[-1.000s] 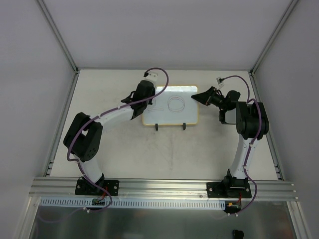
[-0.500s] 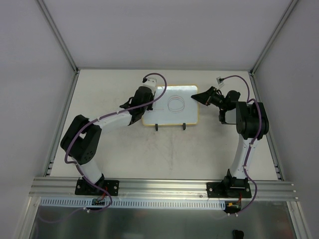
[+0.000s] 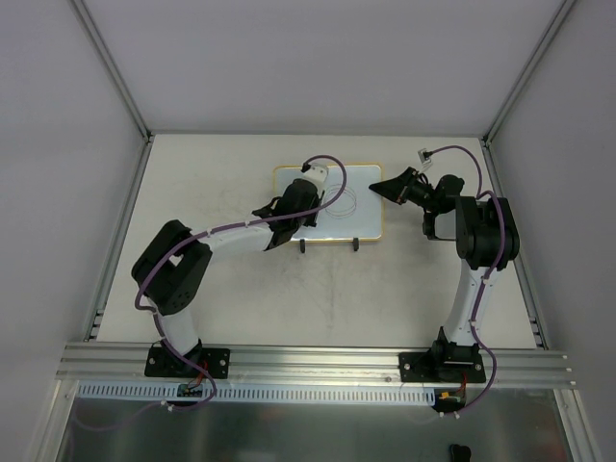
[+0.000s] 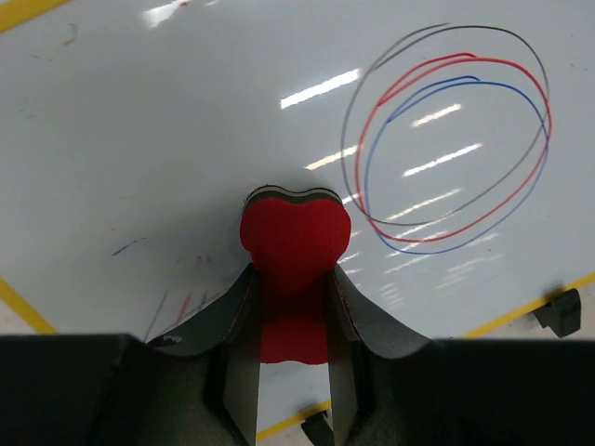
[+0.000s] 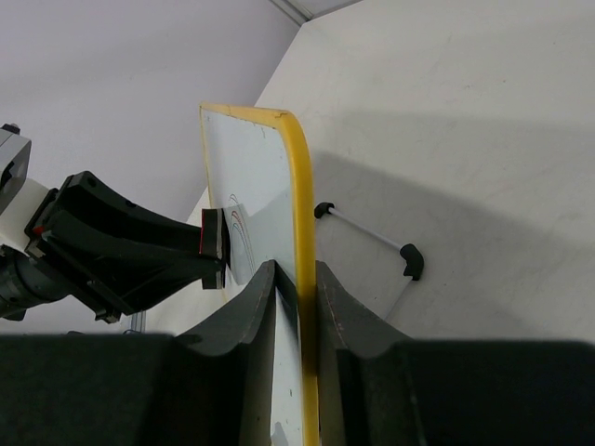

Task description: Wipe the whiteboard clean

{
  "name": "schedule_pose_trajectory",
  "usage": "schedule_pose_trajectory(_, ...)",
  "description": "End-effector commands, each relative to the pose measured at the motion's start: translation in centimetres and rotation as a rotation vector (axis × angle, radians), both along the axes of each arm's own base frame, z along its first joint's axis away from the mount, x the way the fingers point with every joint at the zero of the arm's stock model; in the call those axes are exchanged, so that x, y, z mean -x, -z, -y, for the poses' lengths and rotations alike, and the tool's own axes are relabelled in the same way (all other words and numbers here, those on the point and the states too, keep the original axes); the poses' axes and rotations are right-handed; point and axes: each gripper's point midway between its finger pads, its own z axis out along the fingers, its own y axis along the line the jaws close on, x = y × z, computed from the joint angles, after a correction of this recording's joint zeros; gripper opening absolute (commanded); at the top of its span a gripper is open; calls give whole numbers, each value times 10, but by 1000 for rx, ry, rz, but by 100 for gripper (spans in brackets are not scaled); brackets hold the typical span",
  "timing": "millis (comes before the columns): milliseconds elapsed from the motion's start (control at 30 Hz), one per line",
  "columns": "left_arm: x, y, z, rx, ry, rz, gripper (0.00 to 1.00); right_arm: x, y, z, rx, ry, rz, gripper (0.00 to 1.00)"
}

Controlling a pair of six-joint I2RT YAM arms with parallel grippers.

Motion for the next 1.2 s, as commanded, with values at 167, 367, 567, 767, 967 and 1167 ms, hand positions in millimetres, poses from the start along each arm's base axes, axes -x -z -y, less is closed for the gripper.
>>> schedule_pose_trajectory(167, 2, 26, 16, -25, 20, -59, 0, -3, -29, -1, 21, 17, 235, 0)
schedule_pose_trajectory(367, -6, 20, -15, -122, -98, 6, 0, -4, -28, -1, 20, 20, 234, 0)
schedule_pose_trajectory(567, -12, 19, -47, -122, -168, -1, 0, -4, -28, -1, 21, 19, 234, 0)
schedule_pose_trajectory(767, -16, 26, -79, -86, -232, -39, 0, -3, -27, -1, 21, 19, 232, 0)
schedule_pose_trajectory(967, -14, 25, -97, -11, -304, 3, 0, -3, -28, -1, 21, 19, 233, 0)
schedule_pose_trajectory(1167, -3, 47, -96, 28, -305, -51, 0, -3, -26, -1, 23, 24, 233, 0)
